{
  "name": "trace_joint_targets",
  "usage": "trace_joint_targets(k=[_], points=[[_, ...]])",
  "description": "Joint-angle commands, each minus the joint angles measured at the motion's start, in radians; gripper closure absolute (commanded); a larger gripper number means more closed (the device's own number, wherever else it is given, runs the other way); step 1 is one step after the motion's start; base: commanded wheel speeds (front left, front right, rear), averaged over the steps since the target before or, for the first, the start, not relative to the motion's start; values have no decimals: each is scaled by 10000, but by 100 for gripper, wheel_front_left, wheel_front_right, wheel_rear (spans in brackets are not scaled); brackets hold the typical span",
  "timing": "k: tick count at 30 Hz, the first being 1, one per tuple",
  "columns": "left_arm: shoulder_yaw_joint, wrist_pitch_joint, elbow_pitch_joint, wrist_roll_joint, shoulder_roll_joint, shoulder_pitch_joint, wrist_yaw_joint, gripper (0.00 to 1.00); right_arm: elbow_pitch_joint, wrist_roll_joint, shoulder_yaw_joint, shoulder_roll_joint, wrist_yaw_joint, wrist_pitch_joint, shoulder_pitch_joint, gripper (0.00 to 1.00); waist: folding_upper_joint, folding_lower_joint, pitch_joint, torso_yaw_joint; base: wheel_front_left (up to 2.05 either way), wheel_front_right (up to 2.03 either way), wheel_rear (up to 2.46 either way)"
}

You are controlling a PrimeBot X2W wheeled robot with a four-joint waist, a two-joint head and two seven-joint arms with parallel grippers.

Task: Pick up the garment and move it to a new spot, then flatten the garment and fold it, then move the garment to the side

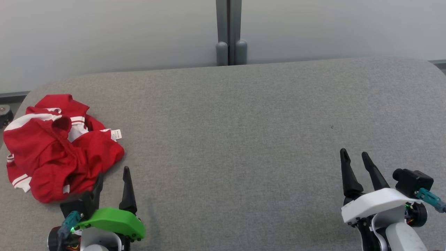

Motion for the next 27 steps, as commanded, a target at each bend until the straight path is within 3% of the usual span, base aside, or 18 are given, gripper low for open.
trace_joint_targets(k=[1, 11, 20, 27], points=[[-84, -94, -87, 339, 142, -289, 103, 0, -131, -288, 2, -39, 5, -95, -171, 0, 0, 0, -1, -2, 0, 0, 0], [-447, -330, -117, 1119, 402, -396, 515, 0, -215, -1356, -38, 4, 5, -327, -270, 0, 0, 0, 51, -61, 0, 0, 0], [-430, -526, -114, 1585, 375, -133, 299, 0, -50, -2183, -196, 32, 5, -524, -12, 0, 0, 0, 214, -67, 0, 0, 0], [-190, -678, 74, 1943, 138, -84, 119, 0, 67, -2753, -85, 35, 5, -670, 12, 0, 0, 0, 631, 439, 0, 0, 0]])
